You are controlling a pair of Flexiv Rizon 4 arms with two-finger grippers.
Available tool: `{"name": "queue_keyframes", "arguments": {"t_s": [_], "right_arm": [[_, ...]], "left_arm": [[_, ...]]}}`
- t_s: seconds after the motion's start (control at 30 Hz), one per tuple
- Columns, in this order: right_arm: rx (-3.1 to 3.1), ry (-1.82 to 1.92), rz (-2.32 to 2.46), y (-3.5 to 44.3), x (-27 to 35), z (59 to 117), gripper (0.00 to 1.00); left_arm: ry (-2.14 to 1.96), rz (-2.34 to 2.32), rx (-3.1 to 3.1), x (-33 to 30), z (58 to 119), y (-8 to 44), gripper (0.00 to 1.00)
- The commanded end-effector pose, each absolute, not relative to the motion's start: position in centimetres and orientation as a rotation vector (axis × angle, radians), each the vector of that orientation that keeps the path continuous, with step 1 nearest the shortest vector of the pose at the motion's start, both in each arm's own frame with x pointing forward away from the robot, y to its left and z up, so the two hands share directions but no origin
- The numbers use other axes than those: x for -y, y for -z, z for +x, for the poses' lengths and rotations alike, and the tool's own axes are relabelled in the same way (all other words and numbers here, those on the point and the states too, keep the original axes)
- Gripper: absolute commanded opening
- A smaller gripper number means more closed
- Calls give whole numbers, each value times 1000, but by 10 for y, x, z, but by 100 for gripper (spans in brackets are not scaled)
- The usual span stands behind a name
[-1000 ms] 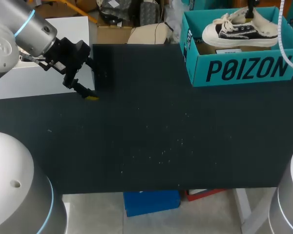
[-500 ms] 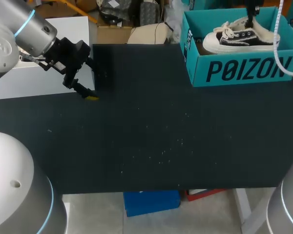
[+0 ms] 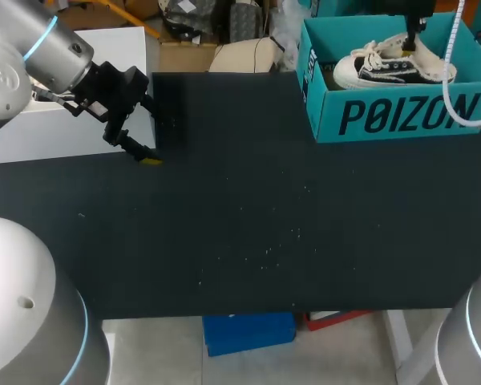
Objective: Take the shoe out of the shoebox, open the shoe tongue, remove and reinsert the insole, then place the shoe into the shoebox
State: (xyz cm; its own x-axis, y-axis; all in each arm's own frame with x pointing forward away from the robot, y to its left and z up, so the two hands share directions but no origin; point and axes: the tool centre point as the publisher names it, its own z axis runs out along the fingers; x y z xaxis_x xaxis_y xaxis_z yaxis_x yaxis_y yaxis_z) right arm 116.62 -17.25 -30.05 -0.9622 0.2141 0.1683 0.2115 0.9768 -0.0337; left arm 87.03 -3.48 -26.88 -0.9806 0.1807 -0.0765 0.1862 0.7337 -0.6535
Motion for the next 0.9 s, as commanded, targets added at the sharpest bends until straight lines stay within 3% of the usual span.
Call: {"name": "queue_keyframes", "arguments": {"t_s": [0.03, 0.9], "right_arm": [[2928, -33, -312, 291, 174, 1176, 0], [2906, -51, -300, 313, 172, 1190, 0]], "left_arm": [[1097, 306, -2915, 35, 869, 270, 100], [1097, 306, -2915, 35, 869, 270, 100]]}}
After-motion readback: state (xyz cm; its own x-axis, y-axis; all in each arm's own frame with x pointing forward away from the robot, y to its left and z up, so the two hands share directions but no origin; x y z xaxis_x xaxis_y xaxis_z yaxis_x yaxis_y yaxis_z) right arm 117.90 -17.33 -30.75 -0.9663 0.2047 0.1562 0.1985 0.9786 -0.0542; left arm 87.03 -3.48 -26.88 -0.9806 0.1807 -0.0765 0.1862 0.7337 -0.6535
